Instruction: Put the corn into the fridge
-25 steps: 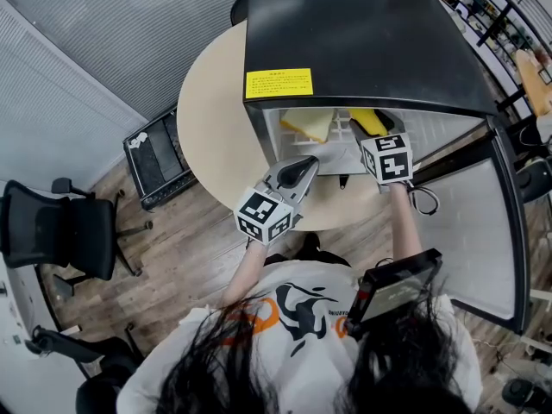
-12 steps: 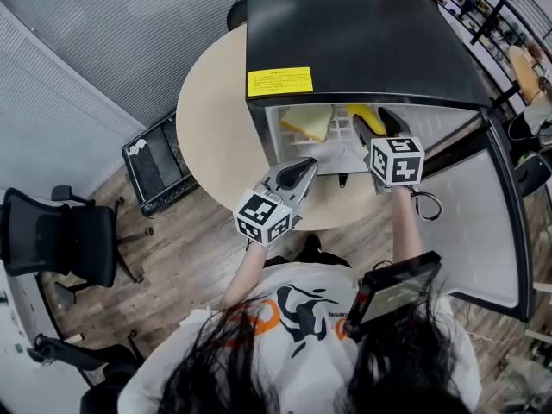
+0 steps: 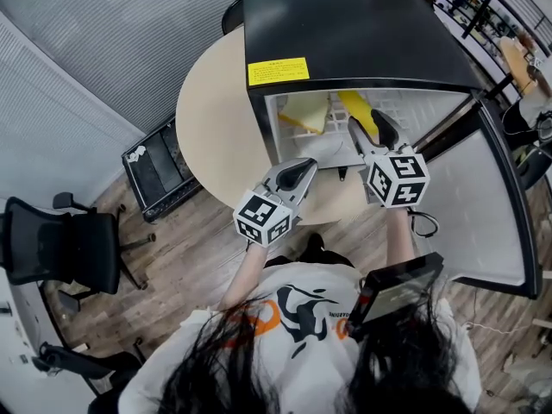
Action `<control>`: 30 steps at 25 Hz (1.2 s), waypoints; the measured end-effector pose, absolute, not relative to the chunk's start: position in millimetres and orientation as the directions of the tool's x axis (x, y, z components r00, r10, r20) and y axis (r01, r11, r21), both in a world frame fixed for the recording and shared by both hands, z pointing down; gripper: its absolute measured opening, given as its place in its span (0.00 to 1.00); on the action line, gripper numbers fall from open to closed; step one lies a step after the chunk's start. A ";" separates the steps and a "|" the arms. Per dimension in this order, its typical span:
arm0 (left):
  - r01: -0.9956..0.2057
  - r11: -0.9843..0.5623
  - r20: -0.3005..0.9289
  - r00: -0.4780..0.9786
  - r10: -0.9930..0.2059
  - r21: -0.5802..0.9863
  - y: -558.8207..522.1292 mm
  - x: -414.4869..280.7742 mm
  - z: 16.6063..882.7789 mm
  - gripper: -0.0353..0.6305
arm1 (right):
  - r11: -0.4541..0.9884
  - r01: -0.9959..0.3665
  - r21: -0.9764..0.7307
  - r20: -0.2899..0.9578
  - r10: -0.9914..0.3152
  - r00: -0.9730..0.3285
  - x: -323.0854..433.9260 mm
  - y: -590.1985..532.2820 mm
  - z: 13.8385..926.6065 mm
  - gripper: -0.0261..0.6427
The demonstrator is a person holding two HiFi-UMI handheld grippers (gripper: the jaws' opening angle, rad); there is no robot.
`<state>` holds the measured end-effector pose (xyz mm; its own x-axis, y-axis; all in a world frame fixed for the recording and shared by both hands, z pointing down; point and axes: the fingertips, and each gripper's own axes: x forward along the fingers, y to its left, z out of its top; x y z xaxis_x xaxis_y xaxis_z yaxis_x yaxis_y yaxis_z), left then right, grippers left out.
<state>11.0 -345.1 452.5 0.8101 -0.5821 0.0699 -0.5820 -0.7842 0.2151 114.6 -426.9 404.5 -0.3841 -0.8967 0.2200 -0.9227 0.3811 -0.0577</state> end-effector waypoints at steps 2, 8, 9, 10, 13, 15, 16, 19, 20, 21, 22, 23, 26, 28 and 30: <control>-0.578 -0.788 0.067 0.813 -0.578 0.212 -339.3 8.5 450.6 0.07 | 0.375 -0.922 -0.096 0.201 -0.900 -0.387 108.7 -414.3 403.4 0.34; -0.558 -0.804 0.056 0.827 -0.560 0.207 -315.8 -0.3 444.9 0.07 | 0.361 -0.919 -0.156 0.200 -0.900 -0.387 88.2 -373.2 411.9 0.30; -0.554 -0.807 0.057 0.830 -0.555 0.206 -310.7 -2.0 444.8 0.07 | 0.358 -0.918 -0.168 0.202 -0.899 -0.388 84.7 -365.6 414.3 0.30; -0.549 -0.810 0.059 0.833 -0.550 0.206 -305.4 -3.7 445.2 0.07 | 0.355 -0.917 -0.181 0.205 -0.899 -0.388 81.3 -357.9 417.0 0.29; -0.534 -0.820 0.070 0.844 -0.532 0.207 -288.9 -9.4 449.0 0.07 | 0.341 -0.915 -0.216 0.209 -0.899 -0.384 70.8 -335.1 426.6 0.26; -0.518 -0.830 0.080 0.854 -0.514 0.207 -276.1 -12.7 452.3 0.07 | 0.329 -0.914 -0.237 0.211 -0.901 -0.379 63.9 -319.3 433.0 0.21; -0.509 -0.836 0.085 0.860 -0.503 0.206 -268.7 -14.0 454.0 0.07 | 0.322 -0.914 -0.246 0.213 -0.902 -0.375 60.9 -311.2 436.0 0.19; -0.487 -0.849 0.101 0.874 -0.476 0.206 -247.4 -17.4 460.1 0.07 | 0.305 -0.916 -0.261 0.223 -0.904 -0.364 53.9 -289.2 443.9 0.17; -0.481 -0.851 0.104 0.876 -0.470 0.210 -241.5 -18.7 462.6 0.07 | 0.300 -0.916 -0.265 0.227 -0.904 -0.362 51.7 -283.1 446.4 0.16; -0.478 -0.852 0.106 0.878 -0.466 0.215 -236.3 -20.1 465.0 0.07 | 0.296 -0.916 -0.271 0.232 -0.903 -0.360 49.1 -277.2 449.2 0.15; -0.476 -0.851 0.108 0.879 -0.464 0.221 -231.6 -21.5 467.0 0.07 | 0.293 -0.915 -0.278 0.239 -0.902 -0.361 46.5 -271.2 452.1 0.15; -0.475 -0.850 0.108 0.880 -0.463 0.228 -227.0 -22.6 468.3 0.07 | 0.290 -0.913 -0.286 0.246 -0.899 -0.363 43.8 -264.7 454.8 0.14; -0.471 -0.849 0.099 0.882 -0.461 0.241 -216.3 -23.4 468.0 0.07 | 0.285 -0.912 -0.296 0.269 -0.891 -0.366 38.9 -246.3 460.6 0.13; -0.470 -0.847 0.093 0.882 -0.462 0.247 -212.2 -23.2 467.1 0.07 | 0.283 -0.912 -0.296 0.280 -0.887 -0.366 37.4 -236.9 462.7 0.12; -0.472 -0.845 0.089 0.881 -0.465 0.253 -207.8 -22.8 466.9 0.07 | 0.283 -0.913 -0.295 0.291 -0.883 -0.368 36.6 -227.2 464.5 0.11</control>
<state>-22.8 -207.8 466.9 0.8807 -0.4652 0.0893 -0.4718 -0.8446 0.2530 36.6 -227.2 464.5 -0.3680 -0.8832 0.2908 -0.9126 0.2830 -0.2952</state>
